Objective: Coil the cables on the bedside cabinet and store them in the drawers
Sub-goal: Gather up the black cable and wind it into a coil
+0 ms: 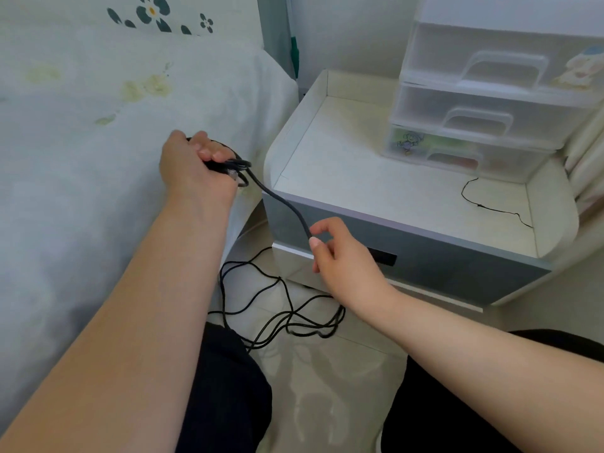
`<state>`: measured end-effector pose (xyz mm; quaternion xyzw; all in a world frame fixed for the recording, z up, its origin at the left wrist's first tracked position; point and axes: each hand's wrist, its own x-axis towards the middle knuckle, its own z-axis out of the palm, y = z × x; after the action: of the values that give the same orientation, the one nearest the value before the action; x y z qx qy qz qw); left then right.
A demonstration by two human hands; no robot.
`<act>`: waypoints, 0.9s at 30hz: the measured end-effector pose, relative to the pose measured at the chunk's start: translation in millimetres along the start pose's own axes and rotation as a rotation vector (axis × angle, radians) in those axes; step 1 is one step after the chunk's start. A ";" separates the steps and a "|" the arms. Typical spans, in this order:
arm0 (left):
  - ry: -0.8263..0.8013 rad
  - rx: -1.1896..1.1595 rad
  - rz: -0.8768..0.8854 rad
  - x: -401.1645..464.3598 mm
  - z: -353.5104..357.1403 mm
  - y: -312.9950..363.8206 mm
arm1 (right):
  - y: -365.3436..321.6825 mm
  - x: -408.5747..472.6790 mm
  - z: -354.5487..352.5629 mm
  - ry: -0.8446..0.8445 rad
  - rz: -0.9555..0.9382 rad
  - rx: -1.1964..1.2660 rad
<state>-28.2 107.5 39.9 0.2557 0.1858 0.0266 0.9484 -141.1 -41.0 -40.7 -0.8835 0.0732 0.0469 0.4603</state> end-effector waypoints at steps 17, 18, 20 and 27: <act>-0.551 1.306 0.025 -15.8 -5.0 -39.5 | -38.9 5.6 -58.9 0.109 -0.684 -0.729; -0.562 1.325 0.037 -16.8 -5.5 -40.4 | -39.4 7.6 -62.3 0.099 -0.682 -0.708; -0.598 1.360 0.035 -21.5 -6.5 -42.9 | -41.2 12.2 -67.8 0.056 -0.660 -0.671; -0.720 1.420 -0.240 -30.6 -9.0 -47.6 | -51.2 21.9 -82.3 -0.041 -0.581 -0.544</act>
<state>-62.1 66.0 19.5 0.7686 -0.1327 -0.2841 0.5576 -109.4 -81.4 44.4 -0.9560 -0.2040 -0.0499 0.2049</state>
